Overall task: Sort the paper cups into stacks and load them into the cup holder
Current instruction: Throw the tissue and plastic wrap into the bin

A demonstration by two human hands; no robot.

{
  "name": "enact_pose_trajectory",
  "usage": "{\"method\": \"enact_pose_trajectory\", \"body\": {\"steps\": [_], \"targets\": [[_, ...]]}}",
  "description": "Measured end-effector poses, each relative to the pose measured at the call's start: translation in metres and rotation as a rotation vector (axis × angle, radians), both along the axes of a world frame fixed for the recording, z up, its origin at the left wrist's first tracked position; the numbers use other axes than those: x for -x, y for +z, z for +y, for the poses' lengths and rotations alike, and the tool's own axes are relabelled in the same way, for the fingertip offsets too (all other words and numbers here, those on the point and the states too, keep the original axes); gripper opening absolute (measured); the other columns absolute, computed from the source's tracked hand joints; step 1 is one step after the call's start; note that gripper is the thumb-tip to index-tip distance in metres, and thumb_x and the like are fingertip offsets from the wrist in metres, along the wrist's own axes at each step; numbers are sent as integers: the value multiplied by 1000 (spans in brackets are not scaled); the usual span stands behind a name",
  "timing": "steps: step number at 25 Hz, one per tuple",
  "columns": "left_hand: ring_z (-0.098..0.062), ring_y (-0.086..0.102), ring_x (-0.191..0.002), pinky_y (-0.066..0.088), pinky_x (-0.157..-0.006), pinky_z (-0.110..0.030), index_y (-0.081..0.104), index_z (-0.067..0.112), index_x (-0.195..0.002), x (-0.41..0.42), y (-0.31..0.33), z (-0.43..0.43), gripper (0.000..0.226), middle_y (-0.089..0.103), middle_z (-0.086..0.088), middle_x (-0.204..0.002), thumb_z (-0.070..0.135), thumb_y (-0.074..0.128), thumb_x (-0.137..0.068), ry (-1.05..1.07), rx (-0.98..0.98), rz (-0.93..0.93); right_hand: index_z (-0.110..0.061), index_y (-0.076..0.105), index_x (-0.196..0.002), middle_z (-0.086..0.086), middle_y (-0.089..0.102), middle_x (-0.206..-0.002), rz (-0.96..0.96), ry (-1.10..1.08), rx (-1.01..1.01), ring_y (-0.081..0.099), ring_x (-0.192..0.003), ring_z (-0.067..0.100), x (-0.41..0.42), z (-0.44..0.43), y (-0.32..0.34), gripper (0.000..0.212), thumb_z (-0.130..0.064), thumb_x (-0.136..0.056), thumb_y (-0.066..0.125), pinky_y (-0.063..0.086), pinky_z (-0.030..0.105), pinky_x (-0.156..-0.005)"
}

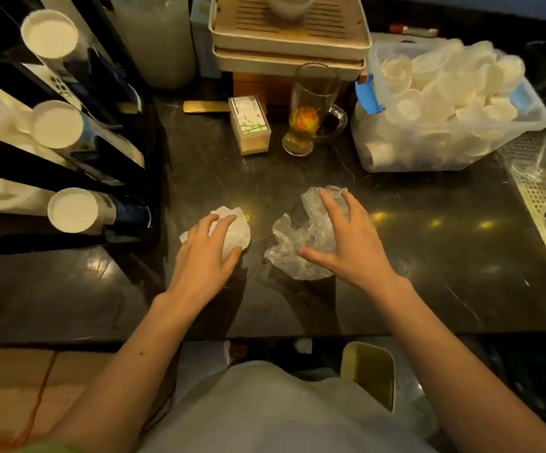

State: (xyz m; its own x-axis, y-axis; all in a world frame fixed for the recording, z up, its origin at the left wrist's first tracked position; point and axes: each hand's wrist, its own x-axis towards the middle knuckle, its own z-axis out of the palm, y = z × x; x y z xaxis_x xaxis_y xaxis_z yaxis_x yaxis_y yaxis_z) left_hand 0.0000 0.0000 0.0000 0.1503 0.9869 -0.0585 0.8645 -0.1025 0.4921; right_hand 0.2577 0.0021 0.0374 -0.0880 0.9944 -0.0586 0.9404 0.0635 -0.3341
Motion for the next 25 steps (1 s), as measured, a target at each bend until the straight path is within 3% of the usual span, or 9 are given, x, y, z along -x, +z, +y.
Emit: {"method": "enact_pose_trajectory", "body": {"steps": [4,9,13,17,22,25], "targets": [[-32,32,-137,43,-102,-50,32,30,-148,-3,-7,9,62,32,-9,-151,36,60,-92,88,64,128,-43,2,-153,18,6,-162,-89,28,158,9,-149,39,-3,12,-20,106,-73,-72,64,25,56,-115],[-34,34,-134,44,-95,-55,30,35,-148,-8,-12,11,61,27,-9,-151,33,59,-94,131,251,155,-46,8,-151,13,5,-162,-36,41,258,19,-146,38,-14,17,-37,97,-59,-78,71,41,56,-101],[-32,43,-125,46,-95,-51,41,26,-143,-10,-16,11,52,39,-9,-141,32,59,-94,102,273,172,-45,20,-149,8,20,-159,-20,49,292,32,-141,32,-15,18,-48,82,-49,-84,70,44,54,-98],[-32,52,-119,46,-96,-48,54,20,-133,-9,-18,13,42,47,-9,-134,25,62,-93,113,258,102,-32,49,-137,0,52,-132,63,33,231,56,-116,24,-15,13,-53,51,-32,-89,67,49,43,-89],[-27,57,-110,50,-92,-42,64,18,-122,-11,-11,9,32,55,-6,-121,23,66,-90,73,176,-22,-24,63,-124,-2,60,-122,129,-10,137,59,-110,22,-10,1,-46,34,-24,-90,66,50,38,-85],[-21,54,-113,45,-94,-31,66,21,-121,-16,-5,1,32,55,-2,-123,24,68,-89,37,104,-112,-24,65,-119,-3,61,-118,182,-55,57,61,-105,21,-10,-15,-39,31,-22,-88,66,52,40,-82]]}}
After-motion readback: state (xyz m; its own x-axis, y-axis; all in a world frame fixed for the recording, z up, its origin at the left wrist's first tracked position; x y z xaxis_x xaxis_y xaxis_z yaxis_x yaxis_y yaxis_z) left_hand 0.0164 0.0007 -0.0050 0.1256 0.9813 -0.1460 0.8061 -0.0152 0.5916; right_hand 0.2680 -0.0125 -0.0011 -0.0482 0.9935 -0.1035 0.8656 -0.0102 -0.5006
